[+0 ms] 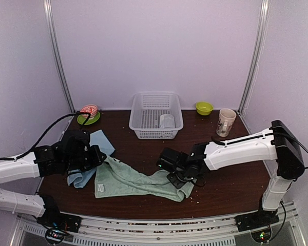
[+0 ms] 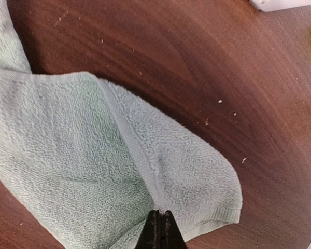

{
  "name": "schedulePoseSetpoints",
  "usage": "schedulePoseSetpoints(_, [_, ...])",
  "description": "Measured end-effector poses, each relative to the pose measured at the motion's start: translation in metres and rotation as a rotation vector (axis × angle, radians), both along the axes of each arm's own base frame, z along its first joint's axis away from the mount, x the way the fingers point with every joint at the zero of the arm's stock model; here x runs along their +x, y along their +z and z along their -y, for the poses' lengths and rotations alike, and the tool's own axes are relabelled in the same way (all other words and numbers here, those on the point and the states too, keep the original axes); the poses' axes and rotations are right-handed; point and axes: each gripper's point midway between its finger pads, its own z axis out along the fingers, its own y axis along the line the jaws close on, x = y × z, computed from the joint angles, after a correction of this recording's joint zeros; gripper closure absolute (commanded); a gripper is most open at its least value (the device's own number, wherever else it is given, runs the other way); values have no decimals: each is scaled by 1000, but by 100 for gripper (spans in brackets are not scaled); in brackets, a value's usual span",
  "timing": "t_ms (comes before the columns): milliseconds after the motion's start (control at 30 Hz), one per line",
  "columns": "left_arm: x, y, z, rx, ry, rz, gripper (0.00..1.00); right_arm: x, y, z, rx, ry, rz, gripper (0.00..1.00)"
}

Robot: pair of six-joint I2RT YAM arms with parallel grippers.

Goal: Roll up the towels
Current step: Pick up the towel from the center of the board, then flatten out the towel at the center of the board.

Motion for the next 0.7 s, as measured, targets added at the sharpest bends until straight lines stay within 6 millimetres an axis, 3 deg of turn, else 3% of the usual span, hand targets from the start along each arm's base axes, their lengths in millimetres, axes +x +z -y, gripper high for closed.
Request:
schedulePoseSetpoints(133, [0,0,0,0,1,1,100,5,28,0,64,-11,45,100])
schedulePoseSetpoints(233, [0,0,0,0,2,2,100,9,36,5,90,-27,59,100])
schedulePoseSetpoints(367, [1,1,-2,5,10,7,100,13,34,25,95,-62,54,100])
schedulePoseSetpoints(467, [1,13,-6,17,13,28,100,13,57,38,159,-63,84,100])
schedulePoseSetpoints(567, [7,54,-2,-8,-4,100,100,15,117,41,314,-43,179,100])
schedulePoseSetpoints(700, [8,154,13,-161,-75,290,100,8,214,58,557,1,354,100])
